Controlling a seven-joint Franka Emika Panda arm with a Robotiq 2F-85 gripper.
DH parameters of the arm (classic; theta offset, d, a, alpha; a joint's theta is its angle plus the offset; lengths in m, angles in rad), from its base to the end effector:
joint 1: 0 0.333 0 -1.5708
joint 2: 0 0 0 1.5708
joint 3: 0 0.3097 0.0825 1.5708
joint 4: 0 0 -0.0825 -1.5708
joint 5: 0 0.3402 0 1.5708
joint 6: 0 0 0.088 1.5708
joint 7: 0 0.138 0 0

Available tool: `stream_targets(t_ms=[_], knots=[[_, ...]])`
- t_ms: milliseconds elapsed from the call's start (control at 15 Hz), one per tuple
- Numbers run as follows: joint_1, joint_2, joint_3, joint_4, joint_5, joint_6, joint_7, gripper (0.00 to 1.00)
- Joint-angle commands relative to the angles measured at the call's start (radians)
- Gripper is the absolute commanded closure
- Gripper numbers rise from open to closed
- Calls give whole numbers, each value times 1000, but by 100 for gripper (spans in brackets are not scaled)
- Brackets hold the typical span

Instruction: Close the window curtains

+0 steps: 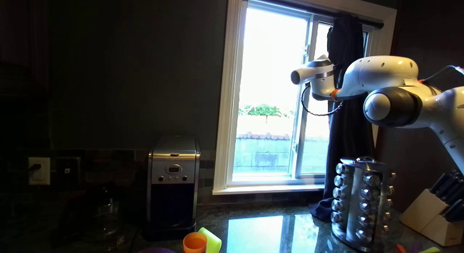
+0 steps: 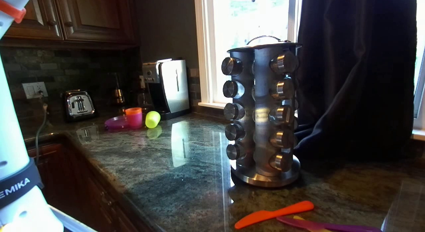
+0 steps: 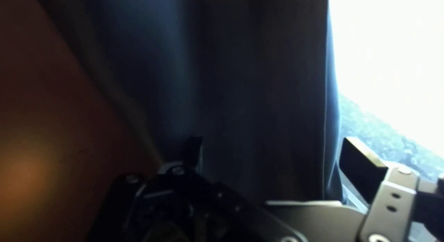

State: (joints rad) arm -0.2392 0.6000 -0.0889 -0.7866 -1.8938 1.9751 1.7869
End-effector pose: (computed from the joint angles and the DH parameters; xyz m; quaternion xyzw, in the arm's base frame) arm 0.6351 -0.2757 0.7441 0.3484 -0.4210 0.6757 0.4948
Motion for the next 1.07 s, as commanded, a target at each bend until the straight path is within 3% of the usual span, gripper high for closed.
stream_targets(t_ms=[0, 400, 800, 867, 1000], knots=[[-13, 65, -9, 83, 2, -34, -17, 0], [-31, 116, -16, 132, -2, -88, -18, 0], [-36, 130, -10, 138, -2, -52, -20, 0], [-35, 134, -12, 141, -5, -57, -19, 22], [-34, 138, -14, 146, -6, -63, -20, 35]])
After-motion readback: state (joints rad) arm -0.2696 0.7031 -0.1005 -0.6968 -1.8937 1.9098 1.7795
